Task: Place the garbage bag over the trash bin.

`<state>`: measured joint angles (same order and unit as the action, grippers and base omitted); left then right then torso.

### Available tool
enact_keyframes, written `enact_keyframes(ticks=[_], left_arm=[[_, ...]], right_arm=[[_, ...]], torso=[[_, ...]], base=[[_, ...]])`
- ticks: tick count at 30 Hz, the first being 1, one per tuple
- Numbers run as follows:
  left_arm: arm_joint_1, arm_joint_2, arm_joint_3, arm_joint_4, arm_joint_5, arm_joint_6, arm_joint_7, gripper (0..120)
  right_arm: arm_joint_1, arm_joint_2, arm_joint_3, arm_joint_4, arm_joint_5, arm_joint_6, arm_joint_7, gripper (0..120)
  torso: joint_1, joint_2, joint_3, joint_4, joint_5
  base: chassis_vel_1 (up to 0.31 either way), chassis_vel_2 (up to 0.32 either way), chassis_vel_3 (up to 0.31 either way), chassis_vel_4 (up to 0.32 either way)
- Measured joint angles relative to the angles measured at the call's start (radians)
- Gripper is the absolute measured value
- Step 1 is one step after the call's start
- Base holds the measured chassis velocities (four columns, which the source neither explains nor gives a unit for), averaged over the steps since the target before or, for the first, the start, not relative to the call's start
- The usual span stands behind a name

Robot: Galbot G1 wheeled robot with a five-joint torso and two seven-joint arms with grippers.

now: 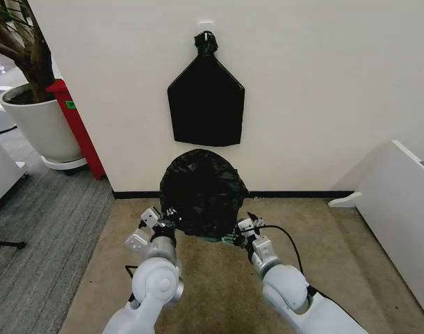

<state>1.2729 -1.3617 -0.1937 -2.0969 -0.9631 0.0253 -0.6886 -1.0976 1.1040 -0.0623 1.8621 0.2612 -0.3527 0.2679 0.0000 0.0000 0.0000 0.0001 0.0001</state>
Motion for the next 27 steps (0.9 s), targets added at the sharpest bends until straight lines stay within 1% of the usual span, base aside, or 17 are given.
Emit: enact_keyframes(ticks=[3, 6, 9, 14, 21, 22, 27], left_arm=[[0.015, -0.011, -0.003, -0.033, -0.013, 0.007, -0.007, 1], [0.021, -0.015, -0.003, -0.044, -0.015, 0.012, -0.009, 1], [0.02, -0.015, -0.003, -0.044, -0.013, 0.012, -0.01, 1], [0.004, -0.009, -0.004, -0.011, 0.007, 0.008, -0.01, 1], [-0.031, 0.0, -0.01, 0.078, 0.042, -0.021, -0.001, 1], [-0.031, 0.0, -0.01, 0.078, 0.042, -0.021, -0.001, 1], [-0.046, 0.015, -0.017, 0.127, 0.092, -0.039, 0.016, 1]], right_arm=[[0.011, 0.003, 0.005, -0.031, 0.0, 0.009, -0.005, 100], [0.012, 0.004, 0.007, -0.054, -0.002, 0.018, -0.008, 100], [0.008, 0.004, 0.009, -0.062, -0.004, 0.022, -0.009, 100], [-0.006, -0.004, 0.011, -0.039, -0.004, 0.019, -0.01, 100], [-0.059, -0.028, 0.018, 0.096, 0.003, -0.004, -0.009, 100], [-0.059, -0.028, 0.018, 0.096, 0.003, -0.004, -0.009, 100], [-0.115, -0.048, 0.04, 0.201, 0.002, -0.008, -0.005, 100]], torso=[[0.0, 0.0, 0.0, -0.0001, 0.0], [0.0, 0.0, 0.0, 0.0, 0.0], [0.0, 0.0, 0.0, -0.0001, 0.0], [0.0, 0.0, 0.0, 0.0, -0.0001], [0.0, 0.0, 0.0, -0.0001, -0.0003], [0.0, 0.0, 0.0, -0.0001, -0.0003], [0.0, 0.0, 0.0, -0.0001, -0.0001]], base=[[0.0, 0.0, 0.0, 0.0], [0.0, 0.0, 0.0, 0.0], [0.0, 0.0, 0.0, 0.0], [0.0, 0.0, 0.0, 0.0], [0.0, 0.0, 0.0, 0.0], [0.0, 0.0, 0.0, 0.0], [0.0, 0.0, 0.0, 0.0]])
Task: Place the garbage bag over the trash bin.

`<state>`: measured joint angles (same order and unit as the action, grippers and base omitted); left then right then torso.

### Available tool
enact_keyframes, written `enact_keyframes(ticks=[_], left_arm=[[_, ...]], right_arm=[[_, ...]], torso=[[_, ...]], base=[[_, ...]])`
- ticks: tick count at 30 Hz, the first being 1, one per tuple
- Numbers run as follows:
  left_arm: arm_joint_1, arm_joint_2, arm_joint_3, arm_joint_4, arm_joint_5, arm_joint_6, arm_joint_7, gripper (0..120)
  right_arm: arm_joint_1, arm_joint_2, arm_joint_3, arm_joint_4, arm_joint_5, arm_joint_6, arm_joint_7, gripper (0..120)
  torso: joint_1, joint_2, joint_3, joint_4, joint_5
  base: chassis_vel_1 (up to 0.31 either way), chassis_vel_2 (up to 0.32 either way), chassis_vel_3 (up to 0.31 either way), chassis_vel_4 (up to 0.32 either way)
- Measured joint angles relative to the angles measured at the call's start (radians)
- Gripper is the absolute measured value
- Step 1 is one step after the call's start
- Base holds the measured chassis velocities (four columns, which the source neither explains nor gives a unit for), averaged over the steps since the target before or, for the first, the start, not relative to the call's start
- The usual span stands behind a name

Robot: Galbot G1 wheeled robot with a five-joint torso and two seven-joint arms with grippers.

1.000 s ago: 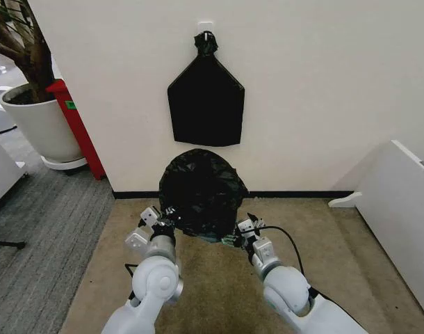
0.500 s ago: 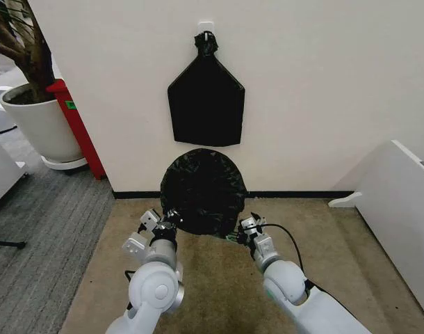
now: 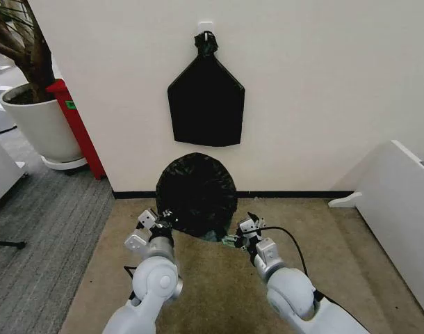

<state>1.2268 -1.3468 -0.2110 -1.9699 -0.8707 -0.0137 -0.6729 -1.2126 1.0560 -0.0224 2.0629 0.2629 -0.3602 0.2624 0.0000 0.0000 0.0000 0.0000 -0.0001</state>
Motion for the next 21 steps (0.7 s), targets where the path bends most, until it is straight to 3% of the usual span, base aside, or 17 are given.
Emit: enact_keyframes(ticks=[7, 10, 12, 13, 18, 21], left_arm=[[0.005, 0.008, 0.021, 0.035, 0.077, -0.017, 0.027, 1], [0.005, 0.005, 0.063, 0.085, 0.193, -0.044, 0.068, 1], [-0.005, -0.004, 0.077, 0.122, 0.25, -0.06, 0.081, 1], [-0.005, -0.004, 0.077, 0.122, 0.25, -0.06, 0.081, 1], [-0.015, -0.025, 0.091, 0.159, 0.329, -0.077, 0.094, 1], [-0.016, -0.033, 0.094, 0.167, 0.354, -0.083, 0.101, 1]], right_arm=[[-0.002, -0.014, 0.035, 0.084, -0.028, 0.021, 0.014, 100], [0.062, -0.02, 0.03, 0.171, -0.04, 0.042, -0.003, 98], [0.088, -0.016, -0.008, 0.178, -0.046, 0.049, -0.026, 87], [0.088, -0.016, -0.008, 0.178, -0.046, 0.049, -0.026, 87], [0.134, -0.003, -0.068, 0.074, -0.084, 0.077, -0.074, 66], [0.156, 0.0, -0.083, 0.04, -0.075, 0.066, -0.077, 59]], torso=[[0.0, 0.0, 0.0, 0.0, 0.0], [0.0, 0.0, 0.0, 0.0, 0.0], [0.0, 0.0, 0.0, 0.0, 0.0], [0.0, 0.0, 0.0, 0.0, 0.0], [0.0, 0.0, 0.0, 0.0, 0.0002], [0.0, 0.0, 0.0, 0.0001, 0.0002]], base=[[0.0, 0.0, 0.0, 0.0], [0.0, 0.0, 0.0, 0.0], [0.0, 0.0, 0.0, 0.0], [0.0, 0.0, 0.0, 0.0], [0.0, 0.0, 0.0, 0.0], [0.0, 0.0, 0.0, 0.0]])
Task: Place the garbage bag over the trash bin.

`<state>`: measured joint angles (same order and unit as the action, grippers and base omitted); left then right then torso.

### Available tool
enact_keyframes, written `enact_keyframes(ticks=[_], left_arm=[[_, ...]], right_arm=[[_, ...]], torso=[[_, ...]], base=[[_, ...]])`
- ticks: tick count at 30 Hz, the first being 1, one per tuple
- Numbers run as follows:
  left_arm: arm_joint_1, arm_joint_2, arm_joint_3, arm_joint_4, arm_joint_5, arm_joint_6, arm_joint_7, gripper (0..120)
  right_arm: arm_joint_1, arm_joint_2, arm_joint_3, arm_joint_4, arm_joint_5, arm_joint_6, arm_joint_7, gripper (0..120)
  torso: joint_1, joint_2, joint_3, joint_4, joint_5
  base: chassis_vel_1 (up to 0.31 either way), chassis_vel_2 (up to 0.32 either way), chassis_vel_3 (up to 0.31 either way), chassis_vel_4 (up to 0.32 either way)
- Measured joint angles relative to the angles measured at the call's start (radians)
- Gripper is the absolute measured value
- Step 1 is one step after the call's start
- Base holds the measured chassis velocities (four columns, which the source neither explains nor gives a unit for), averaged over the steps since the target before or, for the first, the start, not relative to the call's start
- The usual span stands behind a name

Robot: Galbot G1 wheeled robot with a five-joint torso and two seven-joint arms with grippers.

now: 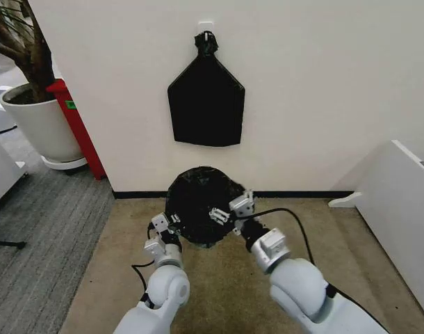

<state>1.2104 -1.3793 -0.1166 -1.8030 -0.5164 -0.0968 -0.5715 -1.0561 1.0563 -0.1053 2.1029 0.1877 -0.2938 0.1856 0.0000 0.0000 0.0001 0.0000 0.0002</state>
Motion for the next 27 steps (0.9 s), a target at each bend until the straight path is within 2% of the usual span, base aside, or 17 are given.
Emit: enact_keyframes(ticks=[5, 7, 14, 17, 27], left_arm=[[-0.005, -0.008, 0.024, 0.016, 0.048, -0.009, 0.019, 1], [-0.006, -0.008, 0.03, 0.019, 0.055, -0.01, 0.022, 1], [-0.006, -0.009, 0.075, 0.032, 0.117, -0.026, 0.04, 1], [0.003, -0.01, 0.089, 0.027, 0.145, -0.03, 0.046, 1], [0.034, 0.008, 0.098, -0.032, 0.236, -0.054, 0.065, 1]], right_arm=[[0.066, -0.002, -0.037, -0.068, 0.136, -0.107, 0.03, 37], [0.074, -0.001, -0.042, -0.077, 0.165, -0.13, 0.04, 34], [0.14, 0.031, -0.081, -0.145, 0.254, -0.207, 0.1, 4], [0.166, 0.045, -0.095, -0.176, 0.266, -0.225, 0.112, 0], [0.258, 0.077, -0.121, -0.329, 0.301, -0.268, 0.151, 0]], torso=[[0.0, 0.0, 0.0, 0.0, -0.0001], [0.0, 0.0, 0.0, -0.0001, -0.0002], [0.0, 0.0, 0.0, -0.0001, -0.0002], [0.0, 0.0, 0.0, -0.0001, -0.0002], [0.0, 0.0, 0.0, 0.0, -0.0001]], base=[[0.0, 0.0, 0.0, 0.0], [0.0, 0.0, 0.0, 0.0], [0.0, 0.0, 0.0, 0.0], [0.0, 0.0, 0.0, 0.0], [0.0, 0.0, 0.0, 0.0]])
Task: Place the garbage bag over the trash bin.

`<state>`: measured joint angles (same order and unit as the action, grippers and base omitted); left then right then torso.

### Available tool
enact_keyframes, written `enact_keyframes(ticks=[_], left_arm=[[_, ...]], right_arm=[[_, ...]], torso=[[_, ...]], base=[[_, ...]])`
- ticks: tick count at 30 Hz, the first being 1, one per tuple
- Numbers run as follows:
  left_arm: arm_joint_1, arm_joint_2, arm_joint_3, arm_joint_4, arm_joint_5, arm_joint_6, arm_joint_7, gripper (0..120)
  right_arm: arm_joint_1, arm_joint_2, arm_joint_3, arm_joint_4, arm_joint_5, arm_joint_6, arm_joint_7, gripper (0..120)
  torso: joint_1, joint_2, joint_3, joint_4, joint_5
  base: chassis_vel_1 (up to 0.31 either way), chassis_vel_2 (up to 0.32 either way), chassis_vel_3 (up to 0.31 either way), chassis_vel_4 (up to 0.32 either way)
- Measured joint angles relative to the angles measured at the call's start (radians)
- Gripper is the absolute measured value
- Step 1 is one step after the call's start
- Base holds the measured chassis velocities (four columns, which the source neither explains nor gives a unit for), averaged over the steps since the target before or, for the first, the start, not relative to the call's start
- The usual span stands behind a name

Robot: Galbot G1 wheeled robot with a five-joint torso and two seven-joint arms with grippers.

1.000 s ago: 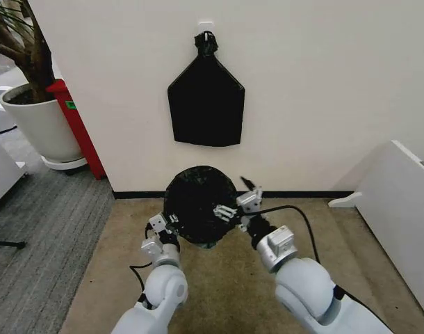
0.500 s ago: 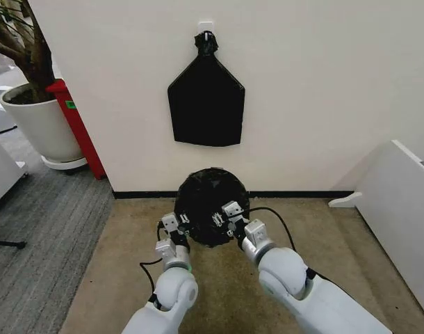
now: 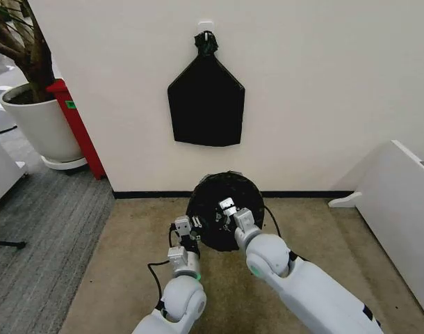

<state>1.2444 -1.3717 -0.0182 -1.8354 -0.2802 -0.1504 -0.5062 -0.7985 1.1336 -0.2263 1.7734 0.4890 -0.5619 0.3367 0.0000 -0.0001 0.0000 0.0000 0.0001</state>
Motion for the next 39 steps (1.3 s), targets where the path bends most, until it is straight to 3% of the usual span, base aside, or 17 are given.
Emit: enact_keyframes(ticks=[14, 24, 32, 39], left_arm=[[0.054, -0.015, 0.026, -0.072, 0.003, 0.003, 0.001, 1], [0.071, -0.016, 0.024, -0.084, 0.003, 0.004, 0.0, 1], [0.045, -0.026, -0.014, -0.038, -0.039, 0.009, -0.02, 1], [0.017, -0.026, -0.051, 0.027, -0.036, 0.003, -0.024, 1]], right_arm=[[0.095, 0.077, -0.049, -0.191, -0.027, 0.019, 0.031, 0], [0.12, 0.077, -0.071, -0.245, -0.037, 0.038, 0.037, 0], [0.092, 0.053, -0.074, -0.148, -0.015, 0.031, 0.076, 0], [0.022, 0.017, -0.048, 0.051, 0.013, -0.005, 0.106, 0]], torso=[[0.0, 0.0, 0.0, 0.0, -0.0001], [0.0, 0.0, 0.0, 0.0, -0.0002], [0.0, 0.0, 0.0, -0.0001, -0.0001], [0.0, 0.0, 0.0, 0.0001, -0.0001]], base=[[0.0, 0.0, 0.0, 0.0], [0.0, 0.0, 0.0, 0.0], [0.0, 0.0, 0.0, 0.0], [0.0, 0.0, 0.0, 0.0]])
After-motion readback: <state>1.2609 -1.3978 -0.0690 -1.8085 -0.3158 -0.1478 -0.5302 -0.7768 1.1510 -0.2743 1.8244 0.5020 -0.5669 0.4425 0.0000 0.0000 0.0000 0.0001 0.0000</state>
